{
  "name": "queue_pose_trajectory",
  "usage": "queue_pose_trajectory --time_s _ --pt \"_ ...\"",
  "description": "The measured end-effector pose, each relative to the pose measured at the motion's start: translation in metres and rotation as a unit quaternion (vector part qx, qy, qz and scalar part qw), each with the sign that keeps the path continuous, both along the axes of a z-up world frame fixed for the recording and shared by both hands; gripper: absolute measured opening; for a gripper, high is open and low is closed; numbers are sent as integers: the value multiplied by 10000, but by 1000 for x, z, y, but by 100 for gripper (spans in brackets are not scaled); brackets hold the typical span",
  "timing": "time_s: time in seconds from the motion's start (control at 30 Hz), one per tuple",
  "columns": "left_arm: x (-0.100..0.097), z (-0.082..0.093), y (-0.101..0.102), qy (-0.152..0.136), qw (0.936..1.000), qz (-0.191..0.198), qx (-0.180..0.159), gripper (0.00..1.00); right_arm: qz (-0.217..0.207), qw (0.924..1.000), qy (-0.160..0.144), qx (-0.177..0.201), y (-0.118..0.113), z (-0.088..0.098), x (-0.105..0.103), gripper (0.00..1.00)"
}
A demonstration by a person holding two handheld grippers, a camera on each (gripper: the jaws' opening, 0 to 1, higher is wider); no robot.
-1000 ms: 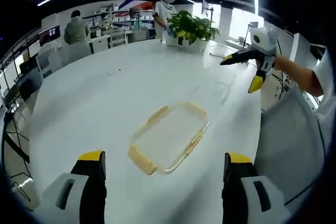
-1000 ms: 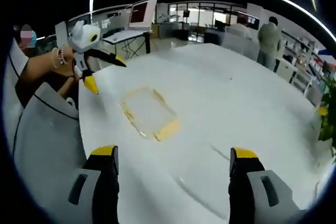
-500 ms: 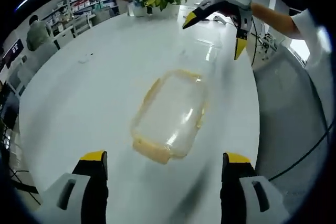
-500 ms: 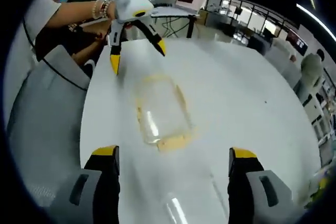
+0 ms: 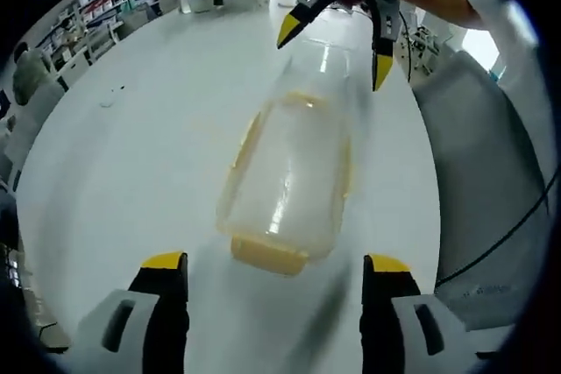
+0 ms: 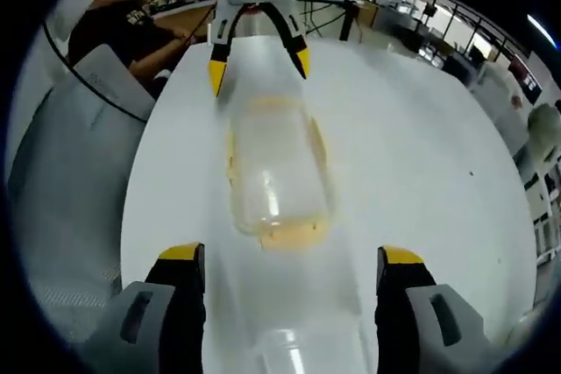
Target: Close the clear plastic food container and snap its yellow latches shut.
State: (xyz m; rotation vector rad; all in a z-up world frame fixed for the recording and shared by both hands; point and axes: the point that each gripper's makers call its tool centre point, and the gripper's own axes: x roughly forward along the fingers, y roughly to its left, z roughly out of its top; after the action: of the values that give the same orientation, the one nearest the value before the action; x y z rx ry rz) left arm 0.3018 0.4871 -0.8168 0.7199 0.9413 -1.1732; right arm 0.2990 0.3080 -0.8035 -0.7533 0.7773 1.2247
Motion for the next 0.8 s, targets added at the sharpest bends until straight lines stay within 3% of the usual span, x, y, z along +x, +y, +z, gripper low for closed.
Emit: queue_pose_trajectory --time_s 0.37,0.67,0.8 --pt "17 -16 8 22 9998 -187 52 66 178 9995 187 -155 9 -18 0 71" --pt "16 -22 8 58 9990 -446 79 56 420 9982 346 -262 19 -32 -1 66" --pt "15 -27 11 143 9980 -567 255 50 549 9974 366 -279 22 -36 -1 62"
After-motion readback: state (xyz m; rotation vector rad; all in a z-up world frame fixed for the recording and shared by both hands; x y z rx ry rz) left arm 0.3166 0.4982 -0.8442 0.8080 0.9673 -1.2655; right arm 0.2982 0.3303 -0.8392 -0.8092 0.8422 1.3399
